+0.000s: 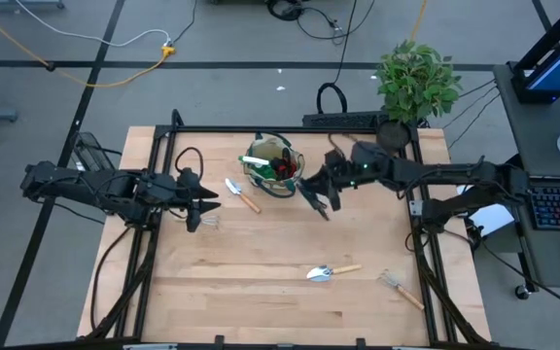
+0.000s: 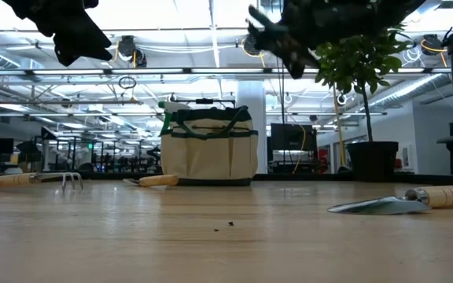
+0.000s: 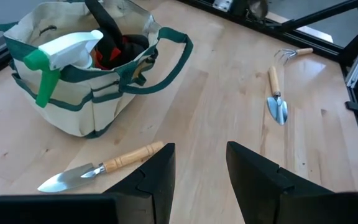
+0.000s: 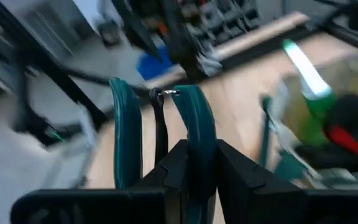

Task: Pick & Place Garden tools in Gardening bag
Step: Put the green shear scissors into the gardening bag

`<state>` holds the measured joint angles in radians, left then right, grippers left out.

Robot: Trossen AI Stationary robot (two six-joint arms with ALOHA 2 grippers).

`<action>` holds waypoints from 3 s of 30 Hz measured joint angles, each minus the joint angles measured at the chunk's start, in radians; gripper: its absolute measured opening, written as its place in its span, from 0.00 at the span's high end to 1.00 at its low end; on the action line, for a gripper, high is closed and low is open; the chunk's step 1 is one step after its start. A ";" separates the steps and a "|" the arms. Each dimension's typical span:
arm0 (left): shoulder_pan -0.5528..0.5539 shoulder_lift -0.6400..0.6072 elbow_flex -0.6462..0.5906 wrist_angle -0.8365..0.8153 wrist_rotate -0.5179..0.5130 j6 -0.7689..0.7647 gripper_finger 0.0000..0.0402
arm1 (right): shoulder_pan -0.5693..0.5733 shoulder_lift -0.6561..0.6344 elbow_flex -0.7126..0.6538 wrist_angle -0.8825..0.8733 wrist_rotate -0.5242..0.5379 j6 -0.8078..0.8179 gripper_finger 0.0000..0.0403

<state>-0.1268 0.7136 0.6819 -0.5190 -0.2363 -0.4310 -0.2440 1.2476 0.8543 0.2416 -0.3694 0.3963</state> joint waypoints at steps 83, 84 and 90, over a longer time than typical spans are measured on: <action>0.000 -0.138 0.000 0.026 0.010 0.127 0.63 | -0.123 0.434 0.001 0.744 0.342 -0.540 0.81; 0.000 -0.138 0.000 0.026 0.010 0.127 0.63 | -0.123 0.433 0.001 0.739 0.343 -0.540 0.81; 0.000 -0.138 0.000 0.026 0.010 0.123 0.63 | -0.123 0.434 0.001 0.697 0.369 -0.540 0.81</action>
<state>-0.1269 0.5755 0.6819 -0.4927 -0.2266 -0.3081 -0.3668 1.6814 0.8551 0.9391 -0.0001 -0.1433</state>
